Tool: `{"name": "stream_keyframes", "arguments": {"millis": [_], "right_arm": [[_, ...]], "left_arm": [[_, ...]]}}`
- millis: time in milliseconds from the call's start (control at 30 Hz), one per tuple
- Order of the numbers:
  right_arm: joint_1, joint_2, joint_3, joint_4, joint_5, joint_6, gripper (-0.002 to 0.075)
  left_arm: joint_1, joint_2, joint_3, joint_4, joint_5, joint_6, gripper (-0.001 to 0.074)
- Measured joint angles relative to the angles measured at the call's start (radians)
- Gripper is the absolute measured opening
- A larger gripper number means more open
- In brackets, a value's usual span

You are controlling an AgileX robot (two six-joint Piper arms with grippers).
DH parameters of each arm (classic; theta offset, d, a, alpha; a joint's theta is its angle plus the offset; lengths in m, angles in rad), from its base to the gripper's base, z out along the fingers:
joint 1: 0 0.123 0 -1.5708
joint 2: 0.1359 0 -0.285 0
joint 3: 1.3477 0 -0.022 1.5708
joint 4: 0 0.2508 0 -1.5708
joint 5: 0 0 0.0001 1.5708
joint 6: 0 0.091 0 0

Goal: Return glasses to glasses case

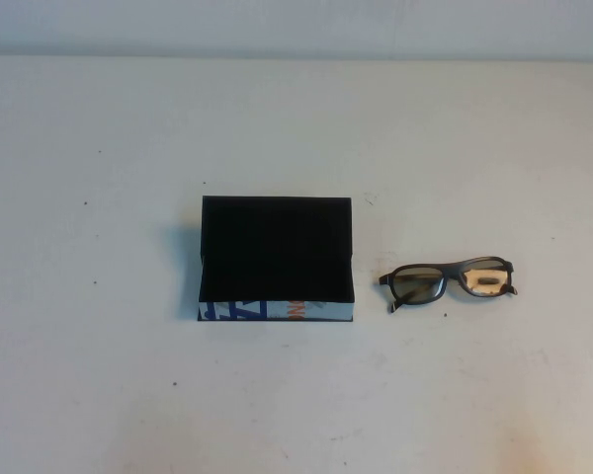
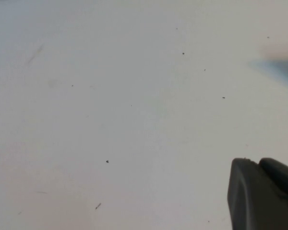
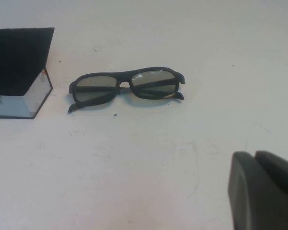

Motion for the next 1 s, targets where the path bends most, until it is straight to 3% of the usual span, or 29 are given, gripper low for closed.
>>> {"name": "stream_keyframes", "arguments": {"millis": [567, 667, 1000], "right_arm": [[0.000, 0.000, 0.000, 0.011, 0.000, 0.000, -0.0011], [0.000, 0.000, 0.000, 0.107, -0.024, 0.000, -0.0011], [0.000, 0.000, 0.000, 0.671, -0.284, 0.000, -0.0011]], "left_arm": [[0.000, 0.000, 0.000, 0.000, 0.000, 0.000, -0.0001], [0.000, 0.000, 0.000, 0.000, 0.000, 0.000, -0.0001], [0.000, 0.000, 0.000, 0.000, 0.000, 0.000, -0.0001]]}}
